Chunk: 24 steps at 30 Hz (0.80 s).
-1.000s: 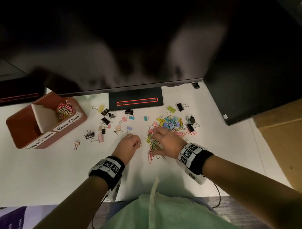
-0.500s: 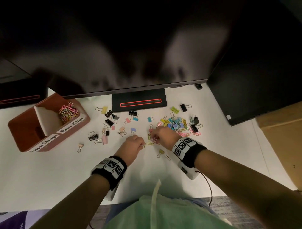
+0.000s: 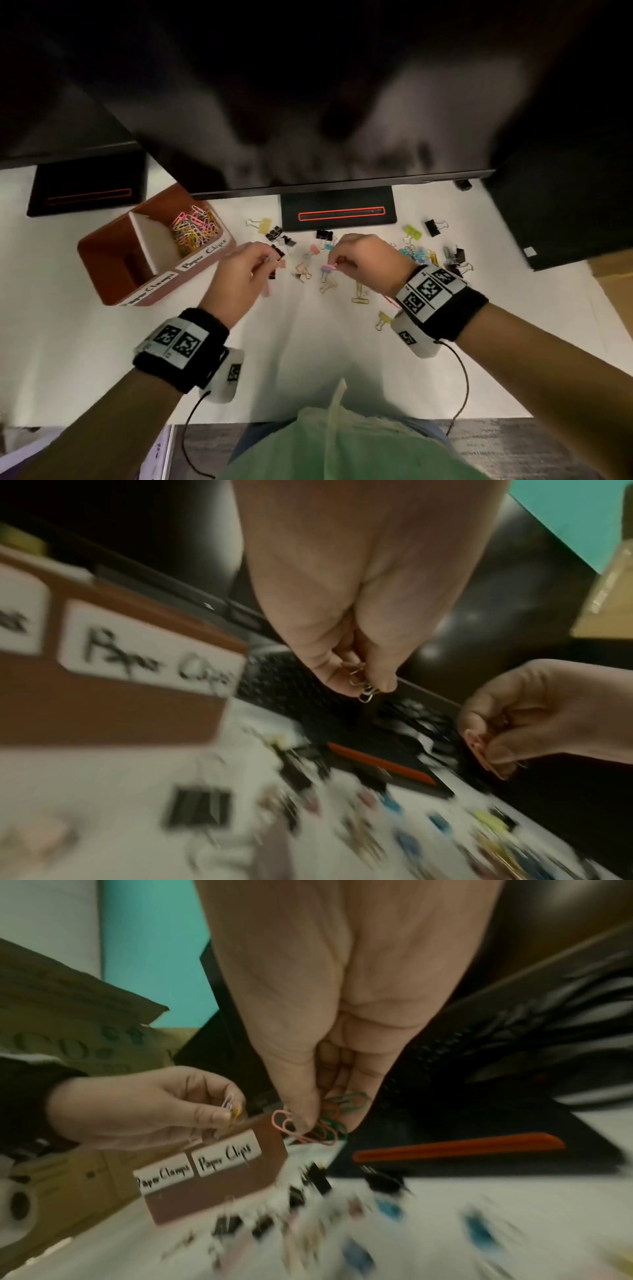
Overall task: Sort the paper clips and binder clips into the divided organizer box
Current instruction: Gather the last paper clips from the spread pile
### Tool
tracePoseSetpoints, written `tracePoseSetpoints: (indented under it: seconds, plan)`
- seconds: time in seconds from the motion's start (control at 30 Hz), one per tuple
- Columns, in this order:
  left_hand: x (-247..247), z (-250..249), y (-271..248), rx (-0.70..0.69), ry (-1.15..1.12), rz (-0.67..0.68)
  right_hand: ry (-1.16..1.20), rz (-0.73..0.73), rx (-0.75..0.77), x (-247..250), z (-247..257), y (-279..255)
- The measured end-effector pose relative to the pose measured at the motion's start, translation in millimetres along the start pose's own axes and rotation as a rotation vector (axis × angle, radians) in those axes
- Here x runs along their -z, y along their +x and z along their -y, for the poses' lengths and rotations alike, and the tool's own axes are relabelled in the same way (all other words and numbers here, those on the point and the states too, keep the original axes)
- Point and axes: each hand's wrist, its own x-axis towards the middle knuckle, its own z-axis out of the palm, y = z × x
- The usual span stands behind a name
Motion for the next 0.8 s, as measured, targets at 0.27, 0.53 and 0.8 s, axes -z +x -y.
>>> tracePoseSetpoints:
  seconds: [0.27, 0.53, 0.8]
  plan:
    - [103, 70, 17, 0.322, 0.054, -0.229, 0.057, -0.185, 0.266, -2, 135, 120]
    - [107, 97, 18, 0.286, 0.121, -0.116, 0.065, 0.001, 0.071, -51, 172, 174]
    - [54, 36, -3, 0.026, -0.083, -0.065, 0.087, -0.194, 0.145, -29, 76, 70]
